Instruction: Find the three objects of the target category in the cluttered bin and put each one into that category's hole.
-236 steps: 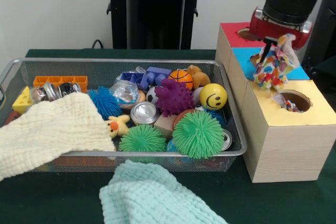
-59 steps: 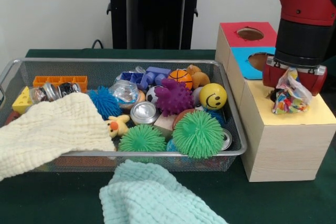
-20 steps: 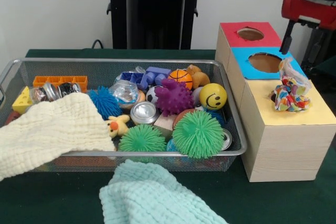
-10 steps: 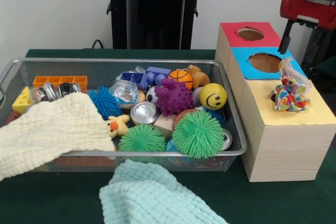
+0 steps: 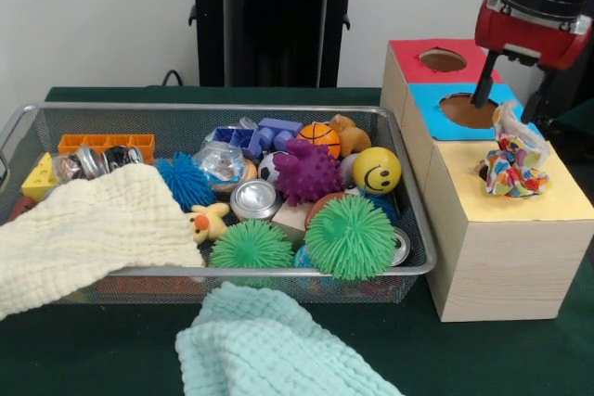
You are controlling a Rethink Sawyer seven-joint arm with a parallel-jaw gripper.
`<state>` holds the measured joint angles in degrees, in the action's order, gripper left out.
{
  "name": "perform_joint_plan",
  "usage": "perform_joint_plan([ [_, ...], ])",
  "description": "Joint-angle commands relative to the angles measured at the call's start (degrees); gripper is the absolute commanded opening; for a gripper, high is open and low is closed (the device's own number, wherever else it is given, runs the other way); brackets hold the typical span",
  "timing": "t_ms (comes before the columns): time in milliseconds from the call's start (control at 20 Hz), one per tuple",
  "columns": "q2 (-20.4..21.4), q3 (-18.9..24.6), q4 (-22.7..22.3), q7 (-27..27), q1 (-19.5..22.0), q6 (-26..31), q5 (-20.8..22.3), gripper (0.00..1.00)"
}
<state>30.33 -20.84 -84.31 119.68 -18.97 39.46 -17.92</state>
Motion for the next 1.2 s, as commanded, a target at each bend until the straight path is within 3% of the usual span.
perform_joint_plan([
  [50, -2.9, 4.0, -1.6, 8.8, 1.6, 0.4, 0.6, 0.0],
  [800, -3.2, 2.9, -0.1, 10.9, -0.2, 1.7, 0.3, 0.0],
  [1200, -6.3, 0.5, 8.0, 13.1, -1.3, 3.6, 0.4, 0.0],
])
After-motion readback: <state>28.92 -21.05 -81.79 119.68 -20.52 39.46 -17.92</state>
